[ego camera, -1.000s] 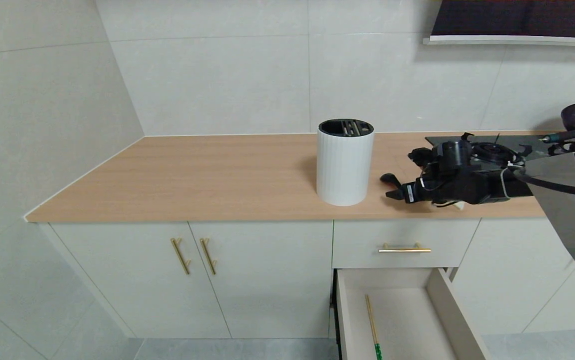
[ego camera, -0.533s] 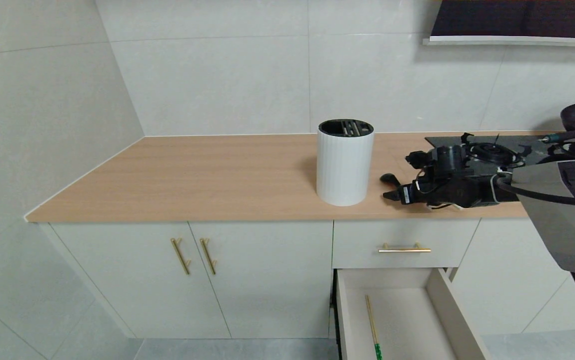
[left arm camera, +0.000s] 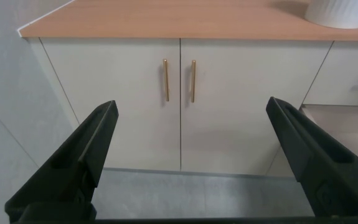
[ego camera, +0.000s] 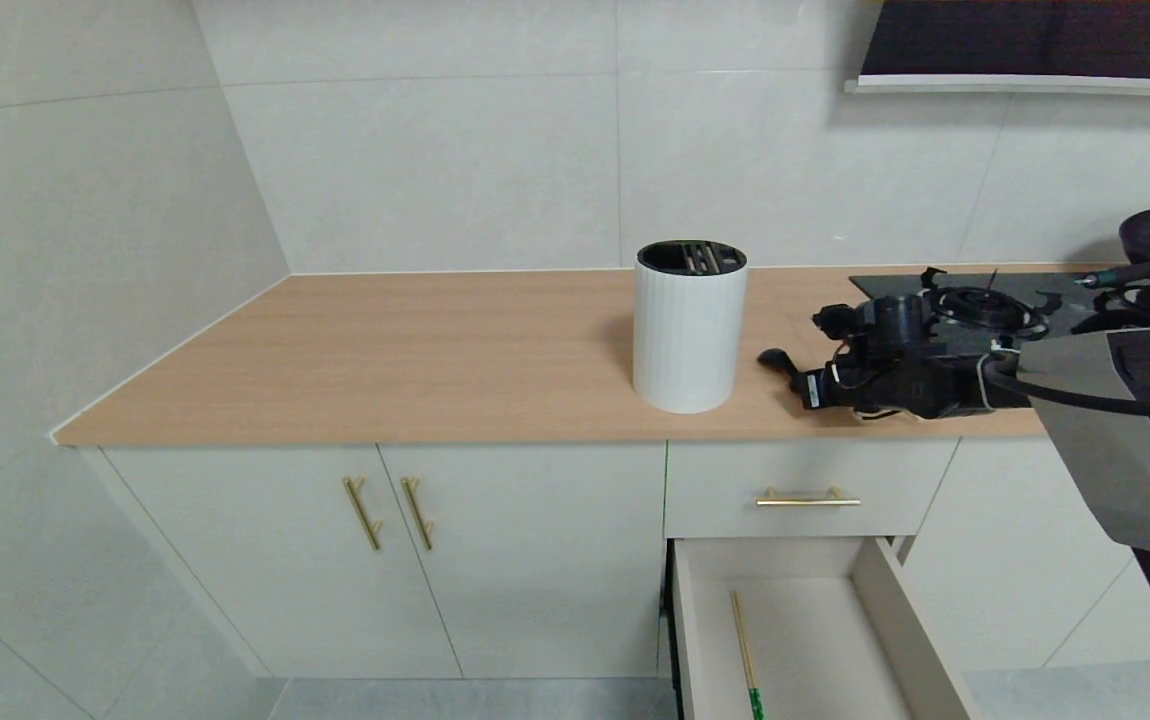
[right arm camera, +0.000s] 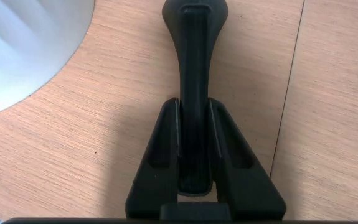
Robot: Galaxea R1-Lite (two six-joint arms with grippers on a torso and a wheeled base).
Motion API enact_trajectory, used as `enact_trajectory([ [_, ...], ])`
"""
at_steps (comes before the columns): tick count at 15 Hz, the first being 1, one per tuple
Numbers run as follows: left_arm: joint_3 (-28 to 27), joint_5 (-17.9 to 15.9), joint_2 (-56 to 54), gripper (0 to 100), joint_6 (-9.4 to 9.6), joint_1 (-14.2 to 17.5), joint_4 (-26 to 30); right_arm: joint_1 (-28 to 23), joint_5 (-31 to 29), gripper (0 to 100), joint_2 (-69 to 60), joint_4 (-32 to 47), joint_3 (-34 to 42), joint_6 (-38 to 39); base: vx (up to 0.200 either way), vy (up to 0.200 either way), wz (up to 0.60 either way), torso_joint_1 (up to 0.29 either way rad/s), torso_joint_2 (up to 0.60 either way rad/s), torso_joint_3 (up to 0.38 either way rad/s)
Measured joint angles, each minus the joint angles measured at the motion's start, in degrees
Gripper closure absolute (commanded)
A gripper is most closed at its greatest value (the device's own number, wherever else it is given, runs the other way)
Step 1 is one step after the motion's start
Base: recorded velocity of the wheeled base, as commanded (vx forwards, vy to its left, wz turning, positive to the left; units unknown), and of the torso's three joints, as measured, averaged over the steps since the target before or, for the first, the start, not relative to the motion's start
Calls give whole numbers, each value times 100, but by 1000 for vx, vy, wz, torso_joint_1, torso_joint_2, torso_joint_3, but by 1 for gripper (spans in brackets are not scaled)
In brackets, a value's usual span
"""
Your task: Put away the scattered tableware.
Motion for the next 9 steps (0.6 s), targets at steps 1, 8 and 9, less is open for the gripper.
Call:
enact_trajectory([
  [1,0,-4,0,0,0,0,0,1,-48,100,-6,2,6,2,0,0,0,0,0,0],
  [8,0,-6,0,0,0,2,0,-22,-549,100,-1497,72,1556,667,0,0,0,0,0,0],
  [9,0,-6,0,0,0,2,0,-22,-564,100,-1965,60,2104,775,0,0,0,0,0,0],
])
